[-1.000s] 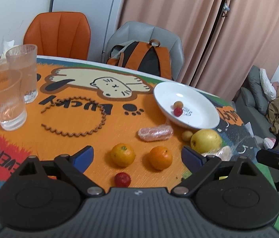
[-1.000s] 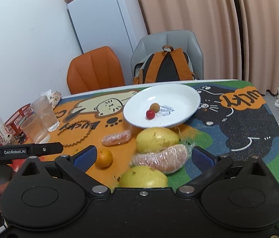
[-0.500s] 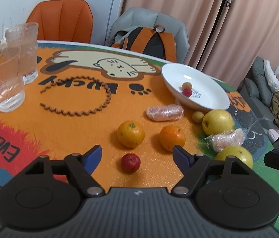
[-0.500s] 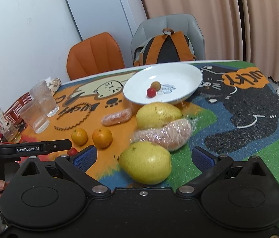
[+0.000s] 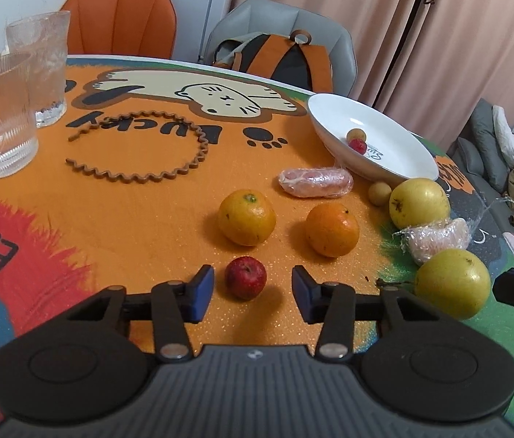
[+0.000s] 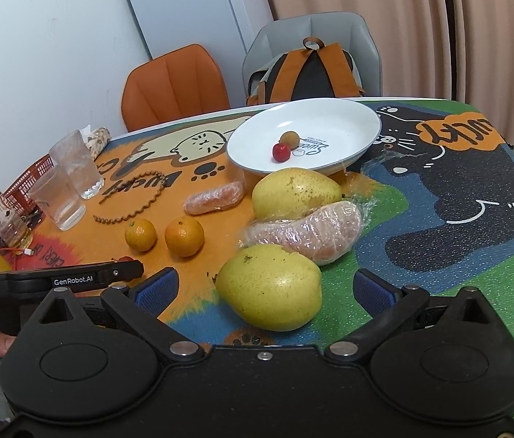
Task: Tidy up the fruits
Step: 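Grasp another small red fruit with the left tool while the right tool approaches the pomelo, then grasp the large yellow pomelo with the right tool while the left tool lifts the red fruit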
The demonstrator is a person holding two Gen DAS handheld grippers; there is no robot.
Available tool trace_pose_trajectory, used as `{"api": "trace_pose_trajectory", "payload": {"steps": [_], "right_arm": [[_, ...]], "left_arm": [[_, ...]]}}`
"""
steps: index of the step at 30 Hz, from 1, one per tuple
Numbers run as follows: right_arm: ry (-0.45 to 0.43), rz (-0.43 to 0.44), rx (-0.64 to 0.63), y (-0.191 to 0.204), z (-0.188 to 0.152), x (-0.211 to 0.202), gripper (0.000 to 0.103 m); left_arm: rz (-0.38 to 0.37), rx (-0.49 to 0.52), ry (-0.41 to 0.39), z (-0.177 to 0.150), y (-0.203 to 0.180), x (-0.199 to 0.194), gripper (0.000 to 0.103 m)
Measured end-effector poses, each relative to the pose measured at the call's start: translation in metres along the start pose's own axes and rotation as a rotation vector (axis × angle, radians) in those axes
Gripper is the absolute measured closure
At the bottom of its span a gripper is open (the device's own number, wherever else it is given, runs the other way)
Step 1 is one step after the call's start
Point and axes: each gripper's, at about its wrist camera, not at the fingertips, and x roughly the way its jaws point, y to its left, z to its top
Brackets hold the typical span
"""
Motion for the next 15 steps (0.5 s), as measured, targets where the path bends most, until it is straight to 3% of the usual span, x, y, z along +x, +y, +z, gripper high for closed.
{"api": "trace_pose_trajectory", "payload": {"steps": [3, 5, 15], "right_arm": [[0.0, -0.006, 0.0, 0.0, 0.0, 0.002, 0.0], [0.004, -0.005, -0.001, 0.001, -0.001, 0.005, 0.0], [0.031, -0.001, -0.011, 0.003, -0.003, 0.025, 0.0]], "left_arm": [[-0.001, 0.009, -0.008, -0.001, -0.002, 0.001, 0.064], [-0.003, 0.009, -0.008, -0.001, -0.002, 0.001, 0.079], [-0.048, 0.006, -0.031, -0.001, -0.002, -0.017, 0.08]]}}
